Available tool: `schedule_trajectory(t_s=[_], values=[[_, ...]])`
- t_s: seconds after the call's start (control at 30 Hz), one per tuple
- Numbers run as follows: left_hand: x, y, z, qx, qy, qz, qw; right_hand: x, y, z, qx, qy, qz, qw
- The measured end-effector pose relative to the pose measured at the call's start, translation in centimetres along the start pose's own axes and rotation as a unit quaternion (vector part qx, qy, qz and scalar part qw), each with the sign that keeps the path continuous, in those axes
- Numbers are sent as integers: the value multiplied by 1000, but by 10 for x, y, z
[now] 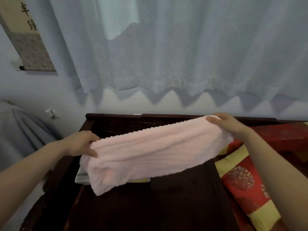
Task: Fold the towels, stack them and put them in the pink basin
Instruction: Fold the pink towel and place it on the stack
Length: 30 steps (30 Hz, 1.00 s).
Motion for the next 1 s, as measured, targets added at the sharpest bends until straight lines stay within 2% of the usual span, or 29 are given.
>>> schedule_trajectory(t_s=[0.03,0.1,0.2,0.27,0.33,0.37,0.4,0.47,0.53,0.6,0.63,0.73,0.87,0.93,1.0], values=[[0,0,-4,-12,-19,-31,999,6,6,-1,-19,1,53,998],[1,0,-14,-13,-41,-190,981,14,14,-4,-55,10,185,981],[4,-7,-26,33,-18,-401,915,24,22,-8,-89,36,366,926],[18,-9,-28,73,66,-433,896,27,15,-12,-76,44,426,901],[34,-3,-26,102,151,-394,901,20,0,-14,-34,-3,492,870],[40,5,-24,108,173,-389,898,10,-11,-17,-10,-41,499,866],[44,17,-19,93,177,-404,893,-1,-23,-20,14,-76,480,874],[48,56,-11,28,136,-454,880,-27,-44,-27,52,-106,358,926],[51,100,-7,-42,93,-453,886,-45,-66,-33,129,-53,124,983],[56,136,-1,-94,102,-396,908,-62,-87,-39,216,14,-81,973],[58,148,2,-110,117,-373,914,-73,-96,-42,248,26,-119,961],[63,173,7,-149,161,-295,930,-106,-111,-50,310,-27,-104,945],[71,205,4,-195,195,-225,934,-148,-107,-51,321,-145,-145,925],[72,209,2,-193,195,-177,945,-157,-103,-51,292,-164,-108,936],[66,194,7,-145,168,-83,972,-152,-101,-52,277,-151,-74,946]])
Point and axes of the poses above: each hand's wrist, its own z-axis towards the middle knuckle, its own x-axis out of the back of the hand, y = z × x, the point moved 9 cm from there along z, towards the middle knuckle, and after that the axes turned 2 degrees about -y, right-handed, at the moved point
